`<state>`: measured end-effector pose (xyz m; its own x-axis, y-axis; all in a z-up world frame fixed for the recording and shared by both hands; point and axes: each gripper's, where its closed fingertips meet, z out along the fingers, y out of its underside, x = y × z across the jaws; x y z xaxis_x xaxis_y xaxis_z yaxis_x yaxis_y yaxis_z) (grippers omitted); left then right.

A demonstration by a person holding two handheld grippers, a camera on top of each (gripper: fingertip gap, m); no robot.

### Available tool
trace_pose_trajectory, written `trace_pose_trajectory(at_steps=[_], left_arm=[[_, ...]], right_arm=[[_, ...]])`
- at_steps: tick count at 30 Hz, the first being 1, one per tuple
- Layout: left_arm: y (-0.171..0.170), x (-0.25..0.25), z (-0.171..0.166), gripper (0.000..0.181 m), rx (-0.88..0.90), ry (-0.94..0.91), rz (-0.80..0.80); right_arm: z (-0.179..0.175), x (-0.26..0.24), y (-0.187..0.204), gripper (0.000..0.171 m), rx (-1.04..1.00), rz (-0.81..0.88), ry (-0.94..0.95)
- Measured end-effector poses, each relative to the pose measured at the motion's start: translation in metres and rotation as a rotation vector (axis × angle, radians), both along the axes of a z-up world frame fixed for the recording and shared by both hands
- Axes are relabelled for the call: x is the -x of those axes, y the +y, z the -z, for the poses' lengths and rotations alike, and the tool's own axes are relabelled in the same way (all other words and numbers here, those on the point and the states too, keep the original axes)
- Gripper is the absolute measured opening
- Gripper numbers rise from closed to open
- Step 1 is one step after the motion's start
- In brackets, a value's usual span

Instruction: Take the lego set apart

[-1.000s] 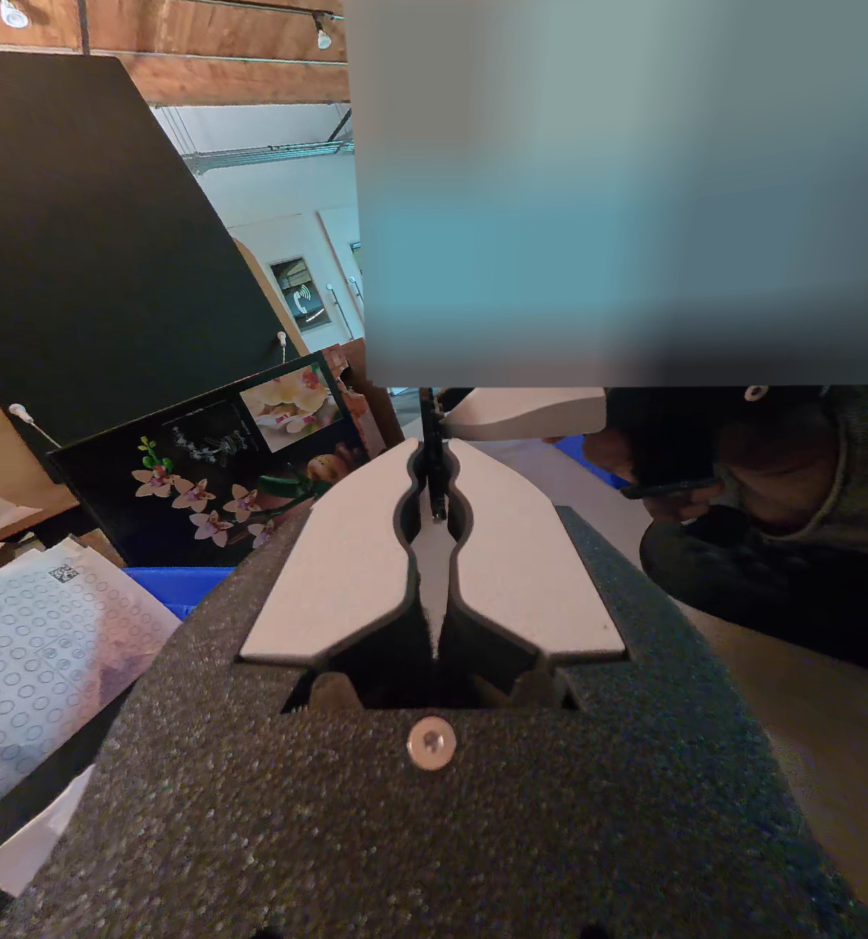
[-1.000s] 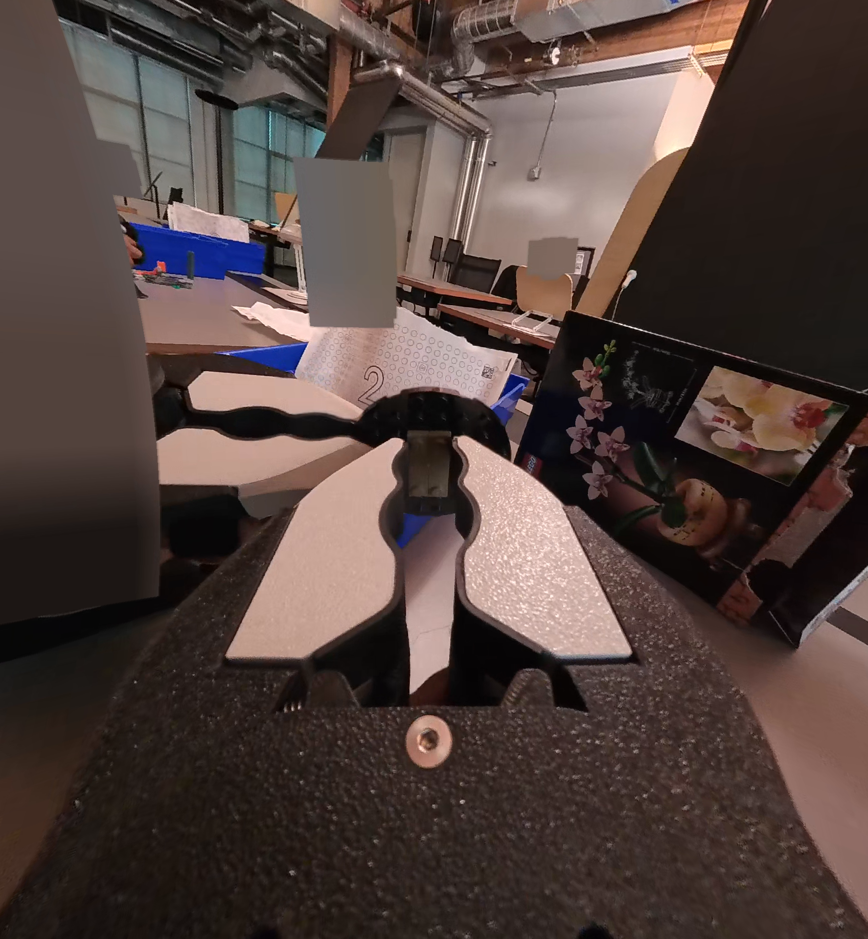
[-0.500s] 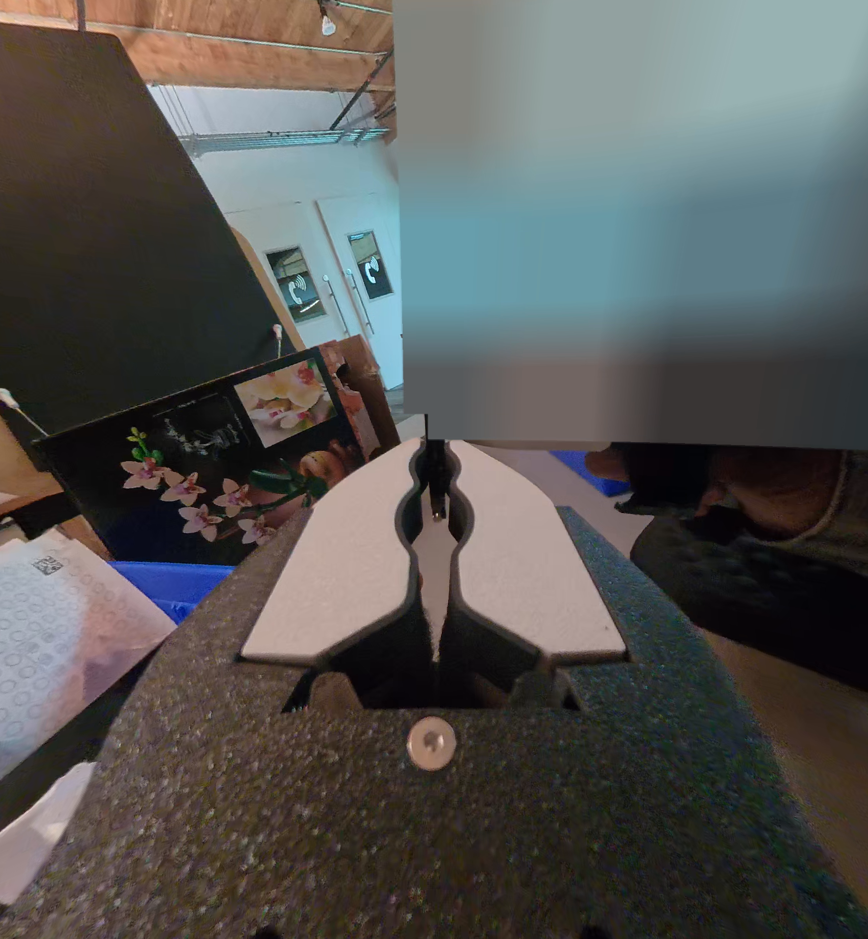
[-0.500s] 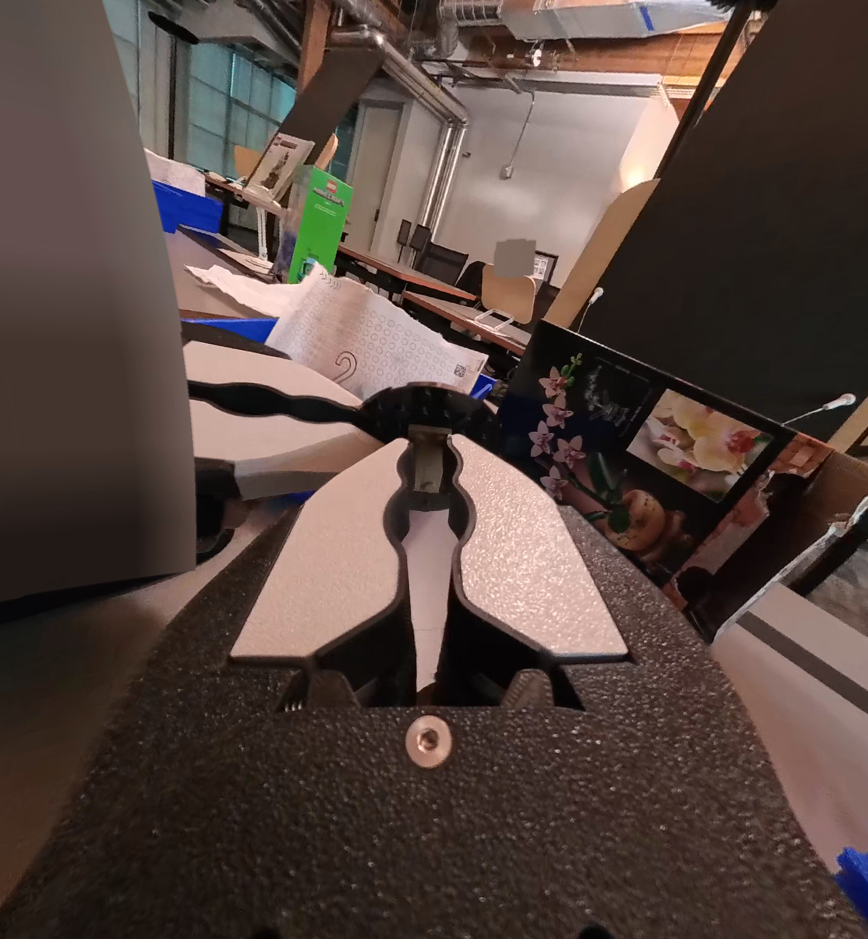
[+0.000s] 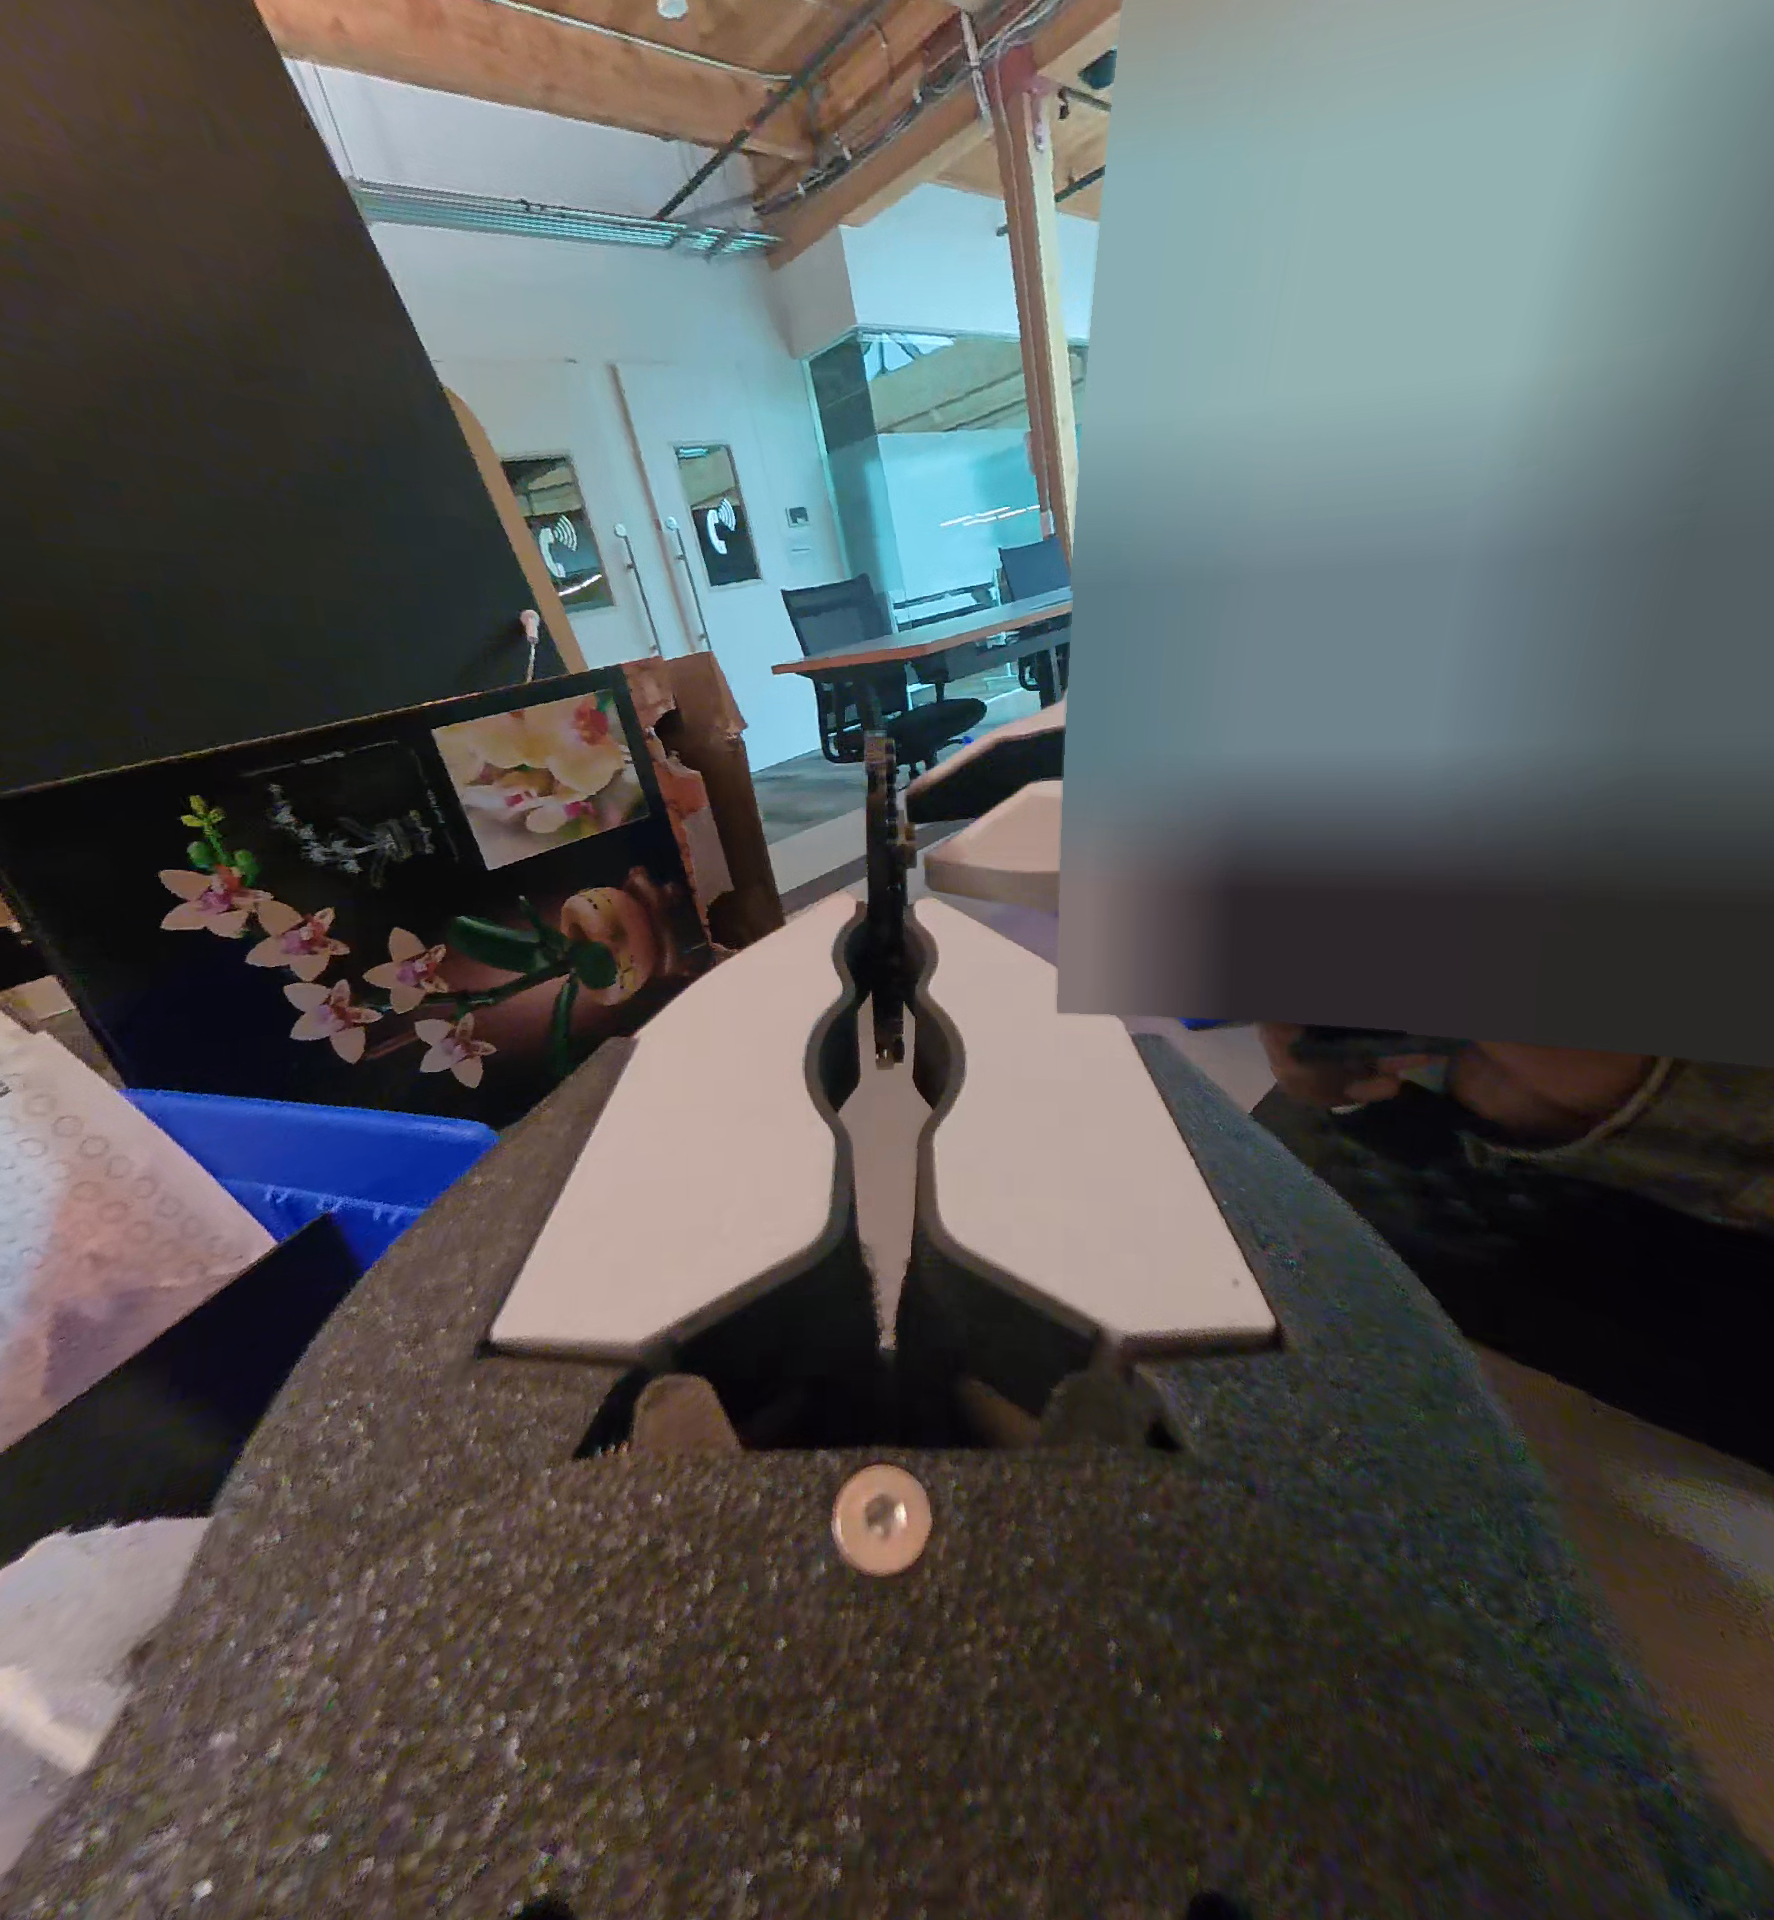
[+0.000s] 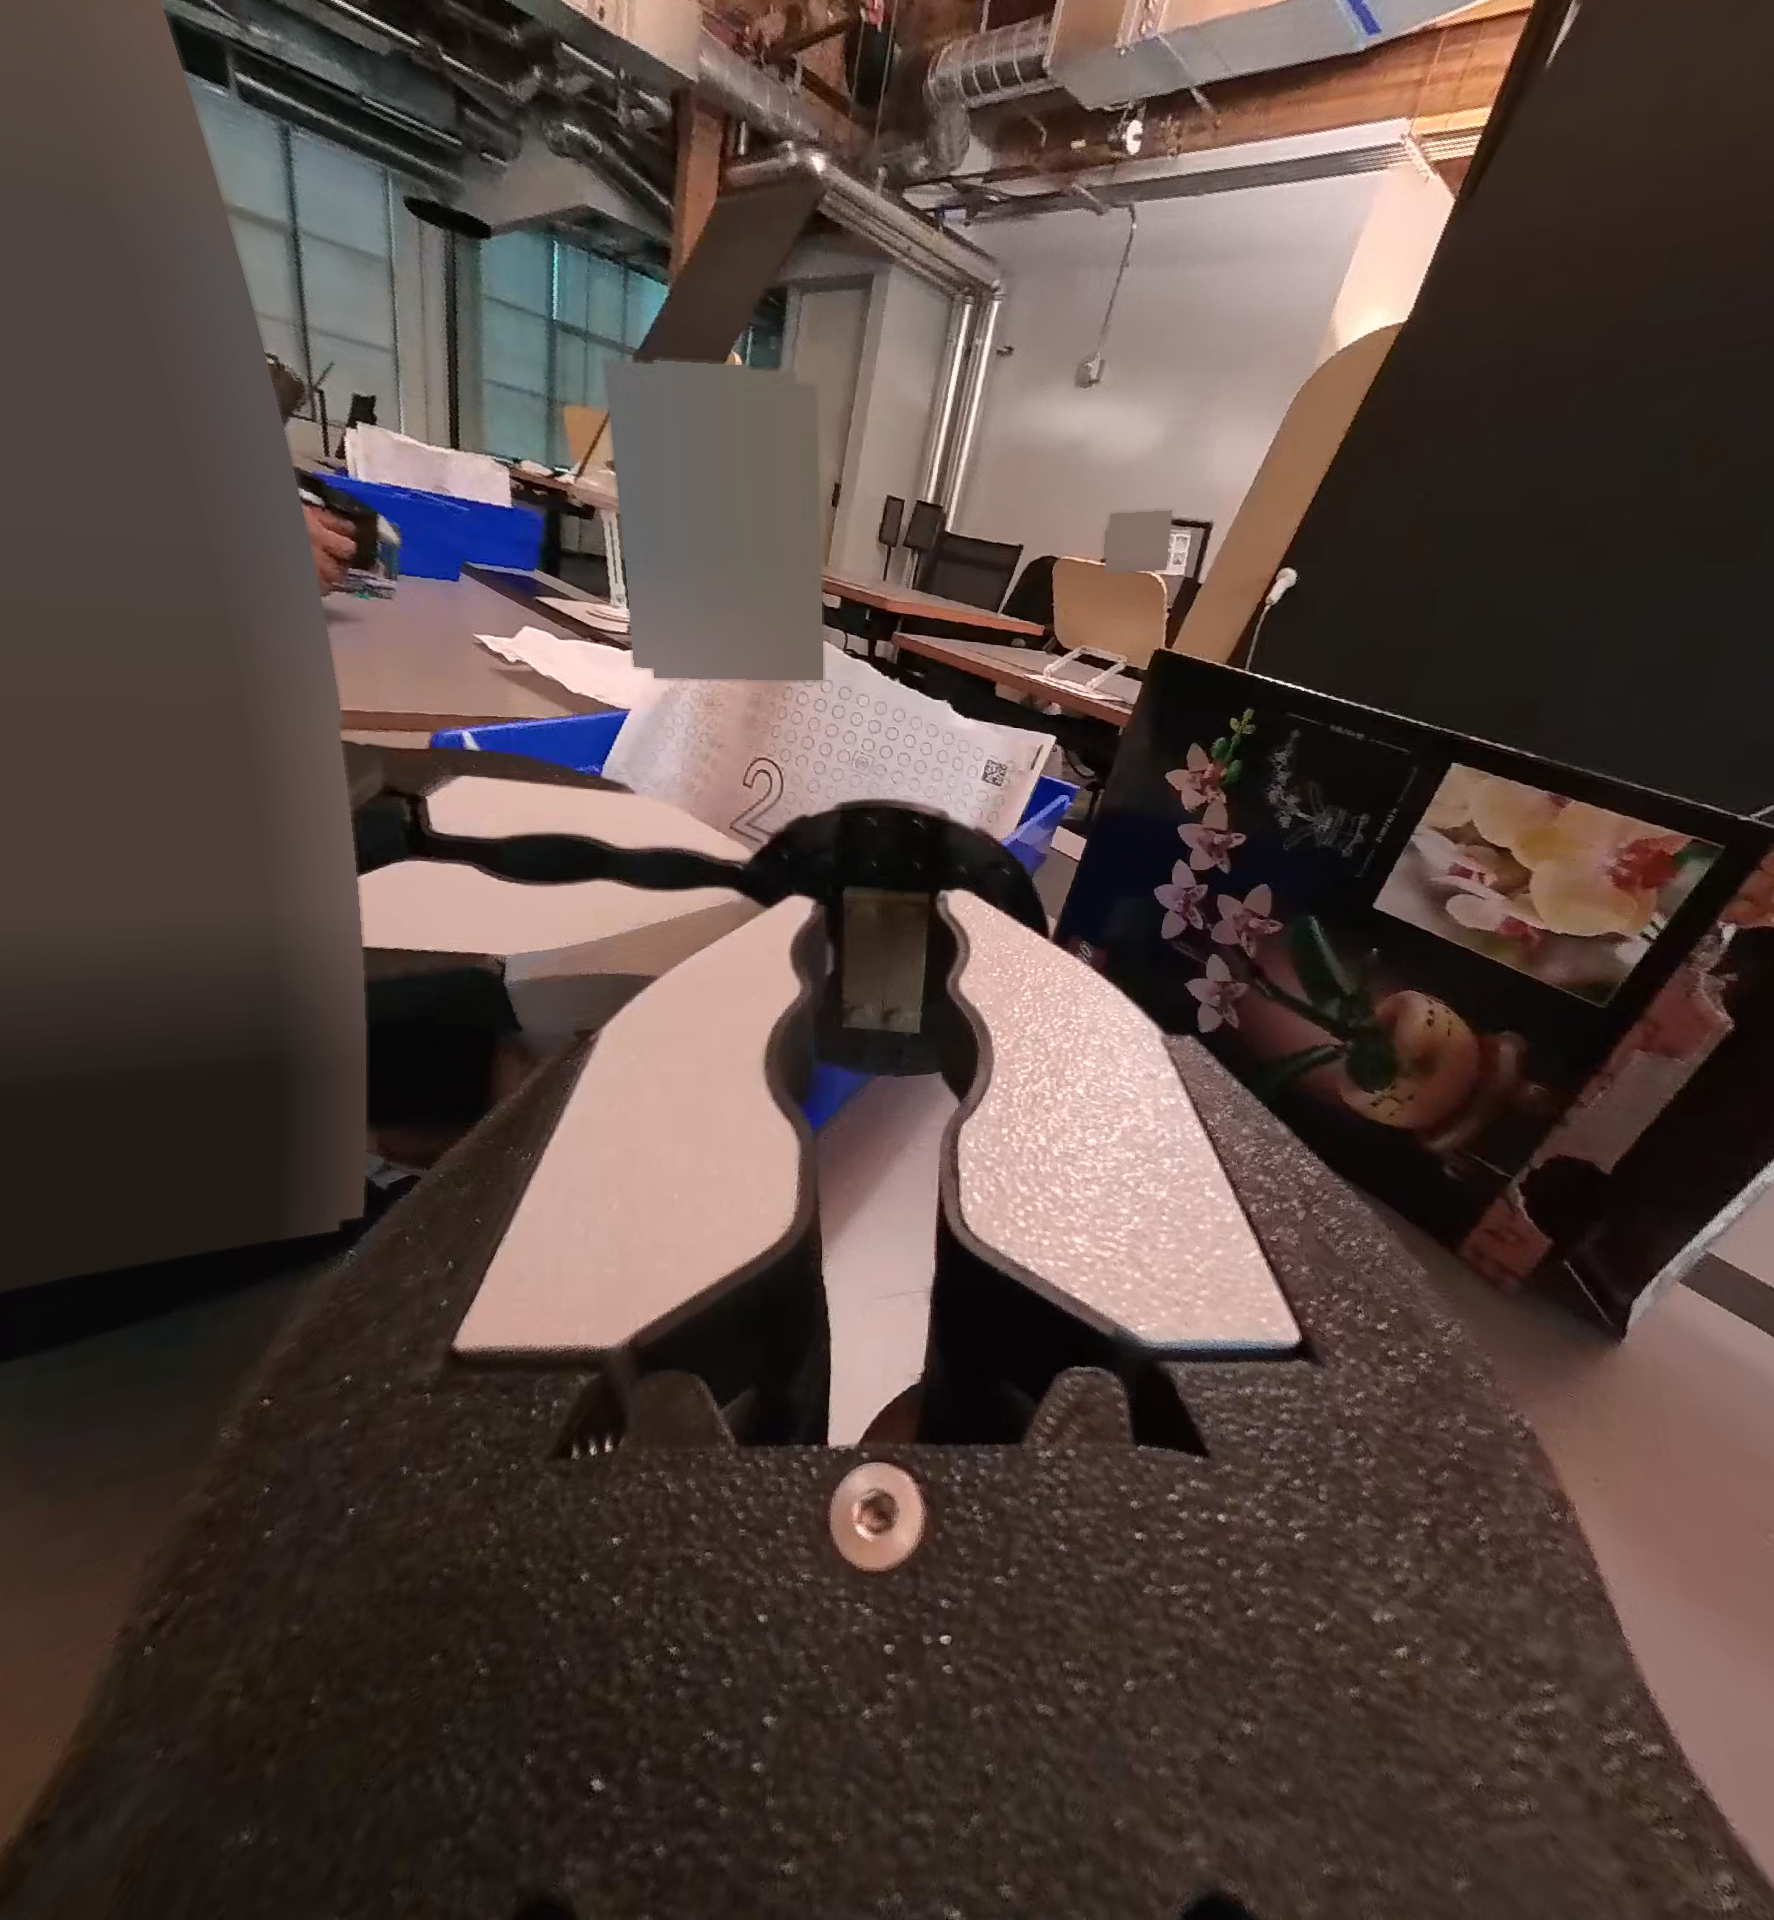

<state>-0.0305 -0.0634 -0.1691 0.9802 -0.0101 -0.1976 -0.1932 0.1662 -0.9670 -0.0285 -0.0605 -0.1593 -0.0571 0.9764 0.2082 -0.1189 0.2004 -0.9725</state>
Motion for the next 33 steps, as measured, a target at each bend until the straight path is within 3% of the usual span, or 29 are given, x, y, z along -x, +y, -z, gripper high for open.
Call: trace_pose_trajectory(at_steps=[11,19,24,28,29,33], left_arm=[[0.0,-0.007,0.003,0.006,0.012,-0.1,0.087],[0.0,-0.008,0.004,0.007,0.011,-0.025,0.054],[0.0,-0.006,0.003,0.006,0.011,-0.084,0.07],[-0.001,-0.003,0.001,0.005,0.008,-0.142,0.088],[-0.002,-0.003,-0.001,0.004,-0.003,-0.145,0.094],[-0.003,-0.002,-0.006,0.004,-0.027,-0.159,0.1]], right_arm=[[0.002,0.0,0.001,0.015,0.014,0.003,-0.004],[0.003,-0.001,0.001,0.014,0.044,-0.022,-0.028],[0.002,-0.003,0.002,0.013,0.013,-0.004,-0.028],[0.001,-0.004,0.002,0.009,-0.009,0.009,-0.025],[-0.002,-0.005,0.006,0.0,-0.005,0.038,-0.011],[0.002,-0.003,0.005,0.0,0.002,0.005,-0.027]])
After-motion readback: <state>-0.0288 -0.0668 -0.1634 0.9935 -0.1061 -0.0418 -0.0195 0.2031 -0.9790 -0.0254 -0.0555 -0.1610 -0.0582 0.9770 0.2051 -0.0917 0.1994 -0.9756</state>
